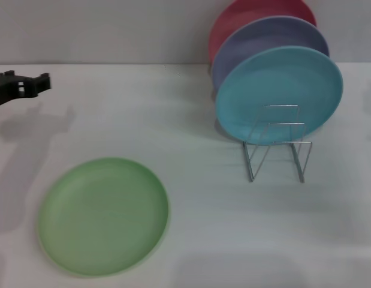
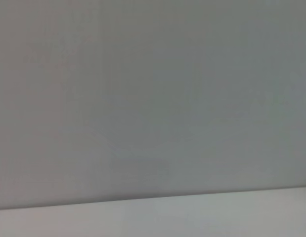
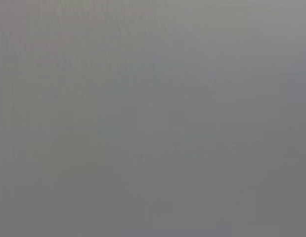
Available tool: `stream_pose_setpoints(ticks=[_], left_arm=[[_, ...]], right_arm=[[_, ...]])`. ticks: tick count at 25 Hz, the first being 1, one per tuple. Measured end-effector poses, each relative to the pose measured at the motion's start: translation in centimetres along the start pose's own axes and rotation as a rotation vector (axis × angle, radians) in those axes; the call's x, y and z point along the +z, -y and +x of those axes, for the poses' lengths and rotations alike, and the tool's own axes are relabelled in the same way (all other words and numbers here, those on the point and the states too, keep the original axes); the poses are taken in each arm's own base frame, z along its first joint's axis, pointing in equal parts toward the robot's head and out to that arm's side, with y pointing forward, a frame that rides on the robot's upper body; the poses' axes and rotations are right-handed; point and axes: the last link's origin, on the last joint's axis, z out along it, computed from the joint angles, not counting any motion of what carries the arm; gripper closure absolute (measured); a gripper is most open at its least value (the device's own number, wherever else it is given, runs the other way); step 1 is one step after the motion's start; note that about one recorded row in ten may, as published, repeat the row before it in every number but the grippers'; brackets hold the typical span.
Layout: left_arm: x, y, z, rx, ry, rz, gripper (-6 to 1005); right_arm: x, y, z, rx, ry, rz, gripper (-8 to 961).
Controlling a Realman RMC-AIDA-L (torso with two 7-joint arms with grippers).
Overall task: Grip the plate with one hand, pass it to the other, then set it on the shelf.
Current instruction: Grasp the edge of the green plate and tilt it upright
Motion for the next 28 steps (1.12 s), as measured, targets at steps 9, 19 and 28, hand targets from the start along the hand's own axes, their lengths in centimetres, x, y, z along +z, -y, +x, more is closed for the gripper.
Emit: stream_pose_setpoints(ticks=[9,19,28], left_arm=[[-1.1,0.1,0.7,0.015,0.144,0.014,282],[-3.5,-1.0,0.2,0.042,0.352,0.052,283],[-4.9,-2.8,-1.2,0.068,0.541,0.005,285]], right_arm=[[0.1,0.0,0.0,-0.002,0.002,-0.002,371],[0.4,-0.1,-0.1,-0.005,0.006,-0.007,371],[0.7,-0.2,-0.2,-0.004,0.012,-0.012,371]])
